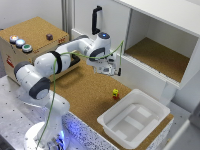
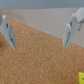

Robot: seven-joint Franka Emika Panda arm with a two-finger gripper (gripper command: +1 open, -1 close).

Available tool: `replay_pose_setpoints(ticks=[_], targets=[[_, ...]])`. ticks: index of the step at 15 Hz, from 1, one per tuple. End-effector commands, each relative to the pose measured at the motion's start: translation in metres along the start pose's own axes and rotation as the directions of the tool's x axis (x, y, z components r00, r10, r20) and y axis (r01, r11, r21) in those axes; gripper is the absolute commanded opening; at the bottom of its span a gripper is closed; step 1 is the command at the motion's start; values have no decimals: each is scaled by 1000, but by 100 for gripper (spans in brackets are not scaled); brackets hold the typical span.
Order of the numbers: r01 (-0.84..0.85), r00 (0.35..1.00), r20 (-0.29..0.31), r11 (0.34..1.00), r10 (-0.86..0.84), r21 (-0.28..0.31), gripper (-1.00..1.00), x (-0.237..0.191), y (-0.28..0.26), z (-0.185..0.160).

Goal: Take off the yellow block that is on top of the other one

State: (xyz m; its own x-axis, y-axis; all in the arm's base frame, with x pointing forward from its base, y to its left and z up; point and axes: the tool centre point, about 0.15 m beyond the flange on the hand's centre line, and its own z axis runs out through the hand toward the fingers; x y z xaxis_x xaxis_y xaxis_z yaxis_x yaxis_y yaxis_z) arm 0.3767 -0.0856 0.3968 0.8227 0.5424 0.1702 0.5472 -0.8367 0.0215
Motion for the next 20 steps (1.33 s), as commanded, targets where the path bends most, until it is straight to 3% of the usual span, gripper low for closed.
replay_pose_setpoints(ticks=[1,4,7,8,9,20], targets=[[-24,996,-94,992,13,-125,100,19,63,6],[-65,996,-74,985,54,-158,100,23,134,32],[12,1000,-18,985,-15,-173,100,12,163,85],[38,999,-24,986,-43,-163,100,8,162,96],[41,999,-28,989,-46,-145,-100,8,162,101],[-143,990,-1,981,144,-133,-100,15,191,130]])
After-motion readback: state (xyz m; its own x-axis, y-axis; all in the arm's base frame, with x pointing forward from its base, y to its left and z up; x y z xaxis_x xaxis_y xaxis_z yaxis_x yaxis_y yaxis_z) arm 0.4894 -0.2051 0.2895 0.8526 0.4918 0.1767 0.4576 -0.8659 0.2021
